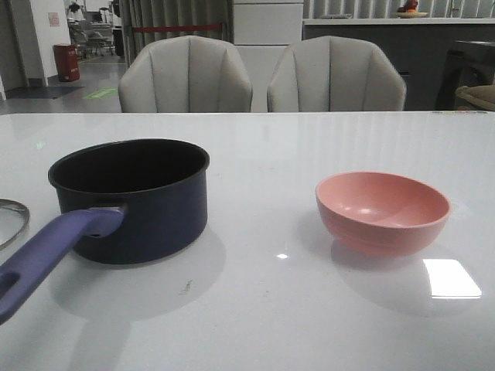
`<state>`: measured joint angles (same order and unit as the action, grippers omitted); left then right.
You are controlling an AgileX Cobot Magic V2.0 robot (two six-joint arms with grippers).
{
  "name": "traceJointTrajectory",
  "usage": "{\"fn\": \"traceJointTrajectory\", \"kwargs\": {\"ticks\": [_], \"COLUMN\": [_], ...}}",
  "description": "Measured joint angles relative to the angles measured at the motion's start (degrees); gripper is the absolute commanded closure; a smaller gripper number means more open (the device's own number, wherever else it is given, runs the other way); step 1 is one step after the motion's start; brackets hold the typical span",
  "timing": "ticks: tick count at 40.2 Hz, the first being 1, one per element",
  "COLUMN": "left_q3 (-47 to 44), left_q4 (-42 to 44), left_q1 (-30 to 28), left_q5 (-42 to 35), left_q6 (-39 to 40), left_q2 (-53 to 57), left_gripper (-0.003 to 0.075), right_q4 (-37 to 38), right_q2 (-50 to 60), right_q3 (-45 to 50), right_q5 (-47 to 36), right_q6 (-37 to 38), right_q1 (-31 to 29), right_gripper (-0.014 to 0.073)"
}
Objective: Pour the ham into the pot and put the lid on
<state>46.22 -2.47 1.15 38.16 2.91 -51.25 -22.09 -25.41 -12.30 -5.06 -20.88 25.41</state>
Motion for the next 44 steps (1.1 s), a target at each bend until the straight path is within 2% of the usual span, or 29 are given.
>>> {"fn": "traceJointTrajectory", "kwargs": {"ticks": [6, 22, 27, 33, 44], "left_q3": [5.8, 17.9, 21.6, 24.7, 27.5], "left_q4": [-0.4, -0.6, 0.0, 2.0, 4.1], "left_q1": [-2.0, -2.6, -2.6, -2.6, -2.6], "left_q5": [5.5, 12.1, 14.2, 15.5, 16.7], "left_q6": [0.0, 0.0, 0.6, 5.0, 6.0], "left_q2": [-11.6, -34.8, -39.3, -43.4, -48.9], "left_gripper": [0.0136, 0.0135, 0.0134, 0.0133, 0.0133], "right_q4": [0.0, 0.0, 0.0, 0.0, 0.0], "right_q2": [0.0, 0.0, 0.0, 0.0, 0.0], "right_q3": [0.0, 0.0, 0.0, 0.0, 0.0], "right_q5": [0.0, 0.0, 0.0, 0.0, 0.0], "right_q6": [0.0, 0.0, 0.0, 0.0, 0.0], "right_q1": [0.0, 0.0, 0.0, 0.0, 0.0], "right_gripper": [0.0446, 0.0446, 0.0446, 0.0446, 0.0446]}}
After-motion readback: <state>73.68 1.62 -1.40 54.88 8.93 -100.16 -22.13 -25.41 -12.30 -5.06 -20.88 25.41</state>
